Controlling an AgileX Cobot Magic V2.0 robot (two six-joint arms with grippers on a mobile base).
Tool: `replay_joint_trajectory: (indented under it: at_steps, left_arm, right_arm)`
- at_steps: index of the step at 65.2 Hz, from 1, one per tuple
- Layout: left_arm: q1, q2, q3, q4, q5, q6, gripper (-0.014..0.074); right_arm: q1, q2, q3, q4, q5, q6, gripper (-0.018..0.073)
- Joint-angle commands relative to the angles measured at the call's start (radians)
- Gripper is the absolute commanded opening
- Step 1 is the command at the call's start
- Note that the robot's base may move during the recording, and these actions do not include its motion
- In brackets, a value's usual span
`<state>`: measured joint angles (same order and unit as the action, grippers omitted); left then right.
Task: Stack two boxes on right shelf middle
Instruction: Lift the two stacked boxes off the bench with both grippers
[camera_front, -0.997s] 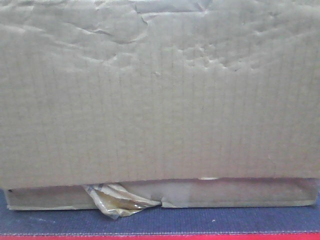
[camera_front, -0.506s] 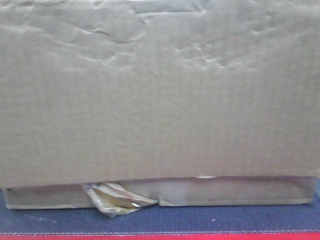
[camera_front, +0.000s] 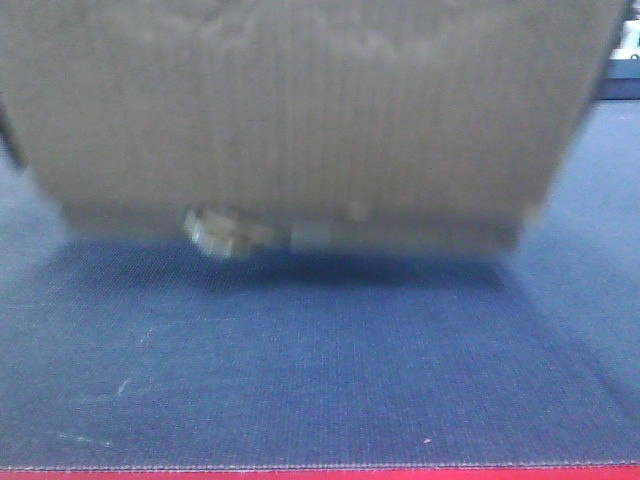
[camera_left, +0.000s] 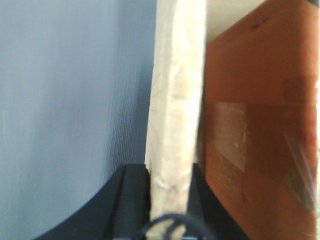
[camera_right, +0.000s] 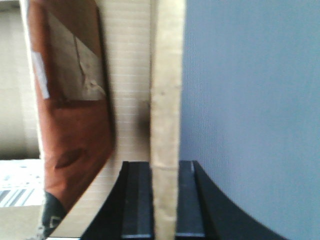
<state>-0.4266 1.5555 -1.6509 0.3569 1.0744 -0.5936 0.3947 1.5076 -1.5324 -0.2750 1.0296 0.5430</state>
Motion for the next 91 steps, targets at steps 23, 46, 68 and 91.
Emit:
replay_joint_trajectory:
  at_steps: [23,46,68,91]
  left_arm:
    - [0.039,-0.022,-0.039,0.121,-0.263,-0.018,-0.0111]
    - [0.063,-0.022,-0.039,0.124,-0.315,-0.018,-0.0111]
    - [0.063,-0.022,-0.039,0.127,-0.33,-0.014,-0.0111]
    - [0.063,-0.022,-0.039,0.14,-0.33,0.061,-0.0111]
  right_arm:
    - [-0.063,-0.017,-0.094,-0.095,-0.281,0.051,-0.0151]
    - [-0.085,-0.012,-0.094,-0.152,-0.309,0.051,-0.0151]
    - [-0.085,0.011,-0.094,-0.171,-0.306,0.049,-0.0151]
    - [-0.085,0.01,-0.094,-0.171,-0.306,0.049,-0.0151]
